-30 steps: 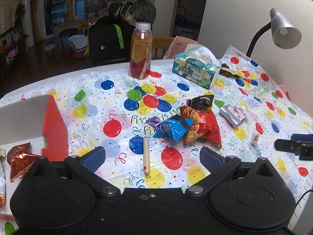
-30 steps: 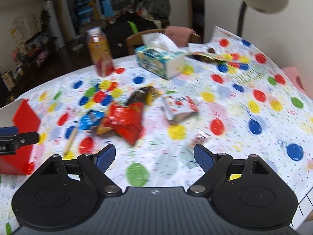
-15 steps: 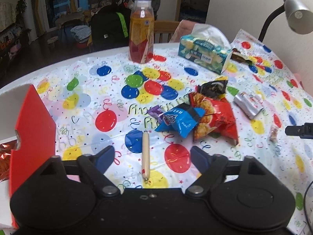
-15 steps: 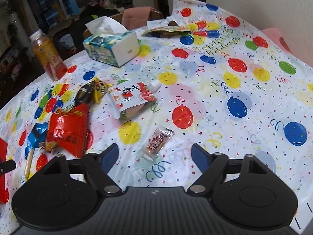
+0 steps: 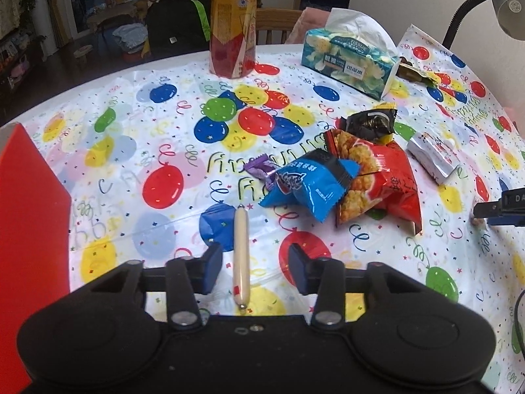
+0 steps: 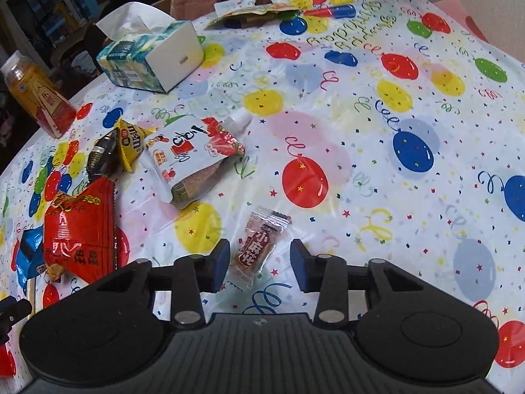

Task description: Organize snacks

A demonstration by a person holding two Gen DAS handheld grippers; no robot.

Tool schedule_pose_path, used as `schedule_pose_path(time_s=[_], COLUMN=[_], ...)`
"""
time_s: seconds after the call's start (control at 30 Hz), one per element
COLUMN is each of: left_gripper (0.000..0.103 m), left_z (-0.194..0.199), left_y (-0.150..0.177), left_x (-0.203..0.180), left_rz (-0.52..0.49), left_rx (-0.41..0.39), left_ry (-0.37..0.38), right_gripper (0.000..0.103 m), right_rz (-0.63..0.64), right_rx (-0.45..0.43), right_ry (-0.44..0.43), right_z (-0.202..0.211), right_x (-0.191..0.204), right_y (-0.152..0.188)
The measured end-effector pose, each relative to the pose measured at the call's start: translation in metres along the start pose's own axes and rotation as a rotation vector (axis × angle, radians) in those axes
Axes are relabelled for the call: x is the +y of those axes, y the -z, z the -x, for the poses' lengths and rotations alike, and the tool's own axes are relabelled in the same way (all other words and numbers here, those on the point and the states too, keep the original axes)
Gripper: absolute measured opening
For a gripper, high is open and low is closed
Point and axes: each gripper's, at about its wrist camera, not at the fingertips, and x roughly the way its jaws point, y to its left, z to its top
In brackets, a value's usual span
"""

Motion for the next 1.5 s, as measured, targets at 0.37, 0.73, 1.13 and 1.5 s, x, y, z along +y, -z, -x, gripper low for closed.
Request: schedule_pose_path(time_s=[0.37,0.73,1.13,1.5], left_gripper=[0.010,0.007,0.007,0.007], left_z=[-0.015,-0.014,0.012,0.053], left_y=[0.000,0.004,0.008,0.011], left_x=[0.008,0.008,0.019,0.029], left_rz=[0.010,-0.012,0.039,0.066], left_rx=[0.042,0.038,0.029,0.003], left_ry=[-0.009,-0.008,0.026,0.052], right_gripper=[0.018,0.015,0.015,0.015], right_rz=[0.031,0.047,0.136,0.218], right_rx=[0.013,0.003,-0.004,-0.006], right_ry=[0.027,0.026,-0.060,-0.160], right_z=[-0.003,0.004,0.051,0.095], right_x=[0.009,0.009,0.033,0.081], right_y=[0.001,0.005,0.026,0.051])
